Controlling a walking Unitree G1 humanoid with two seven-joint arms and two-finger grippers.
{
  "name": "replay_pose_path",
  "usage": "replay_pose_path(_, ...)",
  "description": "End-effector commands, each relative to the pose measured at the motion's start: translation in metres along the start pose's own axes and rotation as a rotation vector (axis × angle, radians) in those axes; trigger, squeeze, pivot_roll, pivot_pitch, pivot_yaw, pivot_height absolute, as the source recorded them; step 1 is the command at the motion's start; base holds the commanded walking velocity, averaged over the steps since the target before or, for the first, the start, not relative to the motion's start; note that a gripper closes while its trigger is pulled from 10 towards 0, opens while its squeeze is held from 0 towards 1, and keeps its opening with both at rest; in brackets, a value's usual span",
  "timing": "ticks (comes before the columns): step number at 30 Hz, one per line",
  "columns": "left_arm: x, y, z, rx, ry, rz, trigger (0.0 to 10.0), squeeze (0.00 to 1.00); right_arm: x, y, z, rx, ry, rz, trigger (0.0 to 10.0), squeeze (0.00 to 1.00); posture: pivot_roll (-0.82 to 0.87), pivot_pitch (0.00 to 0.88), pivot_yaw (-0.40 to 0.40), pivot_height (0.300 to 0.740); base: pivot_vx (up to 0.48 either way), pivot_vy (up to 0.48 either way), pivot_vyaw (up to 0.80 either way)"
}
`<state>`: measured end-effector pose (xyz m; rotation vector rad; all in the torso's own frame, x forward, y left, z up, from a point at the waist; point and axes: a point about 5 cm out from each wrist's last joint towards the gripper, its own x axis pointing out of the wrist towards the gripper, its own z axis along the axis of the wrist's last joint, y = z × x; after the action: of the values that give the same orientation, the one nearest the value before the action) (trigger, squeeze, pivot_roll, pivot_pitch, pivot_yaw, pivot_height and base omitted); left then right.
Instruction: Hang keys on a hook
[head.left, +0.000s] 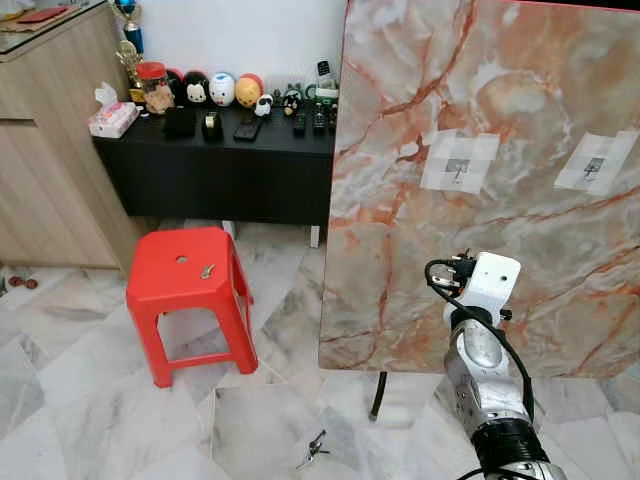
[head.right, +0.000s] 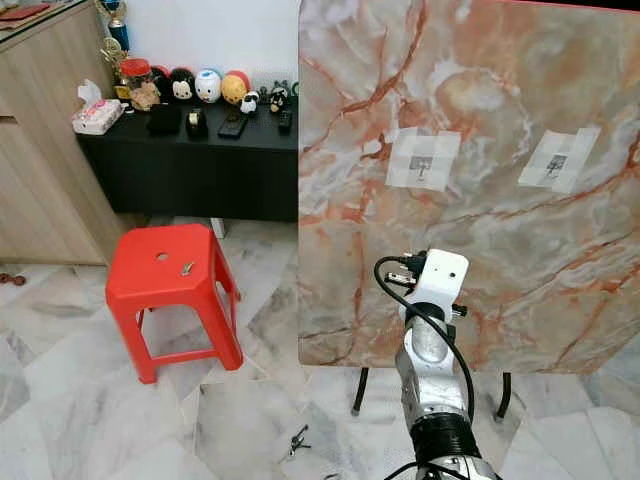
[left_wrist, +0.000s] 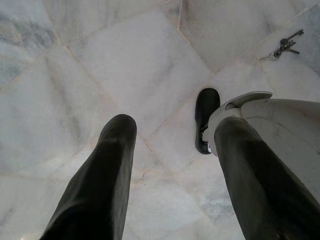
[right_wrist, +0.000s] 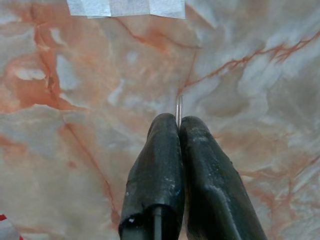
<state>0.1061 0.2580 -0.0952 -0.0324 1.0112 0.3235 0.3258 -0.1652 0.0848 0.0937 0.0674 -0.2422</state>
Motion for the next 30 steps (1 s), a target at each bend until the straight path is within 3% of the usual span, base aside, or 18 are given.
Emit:
replay_pose_path(1,-0.001,0.002,-0.003,-0.010,0.008,0.004,10.0,0.00,0.001,0.003,0.006,0.009,-0.019,0.010,10.0,0.00,0.00,0.000,-0.079,0.740,0.000,0.000,0.00)
replay_pose_path(10,-0.001,0.005,-0.002,-0.015,0.010,0.009,10.0,0.00,0.000,0.007,0.004,0.013,-0.011,0.024,10.0,0.00,0.00,0.000,-0.081,0.740,0.000,0.000,0.00)
replay_pose_path(24,0.000,0.011,0.004,-0.027,0.000,0.014,10.0,0.00,-0.001,0.007,0.003,0.011,-0.006,0.028,10.0,0.00,0.00,0.000,-0.085,0.740,0.294,0.000,0.00)
replay_pose_path(30,0.000,0.000,-0.002,-0.028,0.009,0.001,10.0,0.00,-0.002,0.008,0.000,0.013,0.005,0.028,10.0,0.00,0.01,0.000,-0.087,0.740,0.045,0.000,0.00)
